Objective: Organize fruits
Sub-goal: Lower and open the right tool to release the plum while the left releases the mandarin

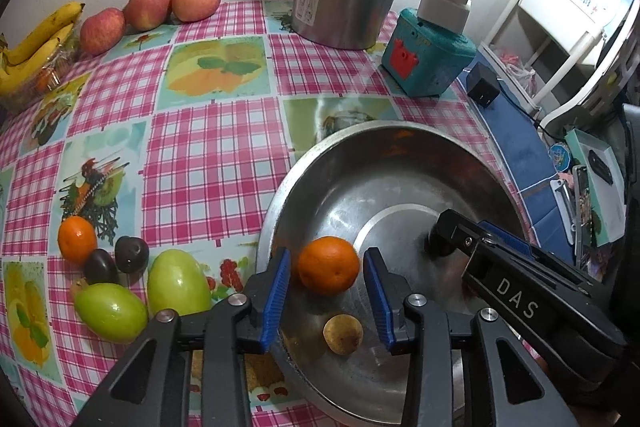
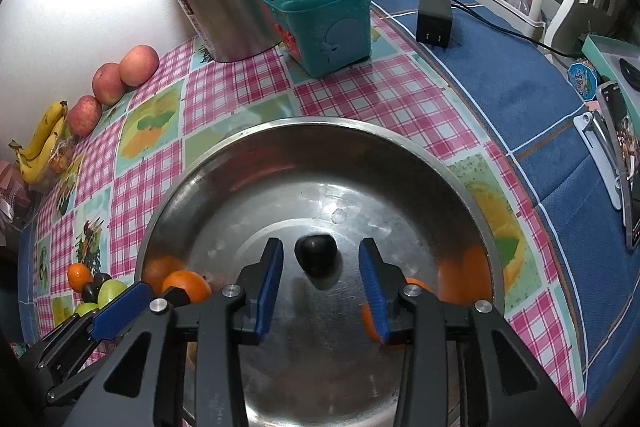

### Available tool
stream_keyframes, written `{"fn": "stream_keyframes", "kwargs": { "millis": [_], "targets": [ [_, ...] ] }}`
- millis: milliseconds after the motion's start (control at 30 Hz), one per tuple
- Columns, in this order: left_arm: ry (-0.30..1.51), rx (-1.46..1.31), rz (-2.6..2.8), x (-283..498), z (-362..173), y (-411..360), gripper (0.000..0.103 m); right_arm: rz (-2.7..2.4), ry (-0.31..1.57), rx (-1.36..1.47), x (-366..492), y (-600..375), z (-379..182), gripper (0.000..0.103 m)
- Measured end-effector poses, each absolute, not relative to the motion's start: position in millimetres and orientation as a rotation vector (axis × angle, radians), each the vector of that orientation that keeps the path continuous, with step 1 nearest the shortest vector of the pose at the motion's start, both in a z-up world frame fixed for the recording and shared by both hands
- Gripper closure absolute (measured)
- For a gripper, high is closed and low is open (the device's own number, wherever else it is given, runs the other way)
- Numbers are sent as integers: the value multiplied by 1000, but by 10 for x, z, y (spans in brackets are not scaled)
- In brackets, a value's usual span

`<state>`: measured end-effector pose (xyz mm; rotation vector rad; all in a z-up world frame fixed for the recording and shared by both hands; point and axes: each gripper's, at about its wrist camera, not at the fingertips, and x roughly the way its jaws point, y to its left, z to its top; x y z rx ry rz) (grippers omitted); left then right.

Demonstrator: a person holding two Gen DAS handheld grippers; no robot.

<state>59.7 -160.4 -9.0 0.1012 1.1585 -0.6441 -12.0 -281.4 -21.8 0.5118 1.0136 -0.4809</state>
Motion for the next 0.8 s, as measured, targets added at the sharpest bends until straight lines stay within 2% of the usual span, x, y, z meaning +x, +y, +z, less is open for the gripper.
{"fn": "stream_keyframes", "kwargs": {
  "millis": [400,800],
  "targets": [
    [1171,67,-591,653,16,-1445,61,-487,989,506,-146,-2828,-143,63],
    [1220,-4,-414,773,70,-965,61,-479,998,469,-185,-2749,-60,63]
  ]
}}
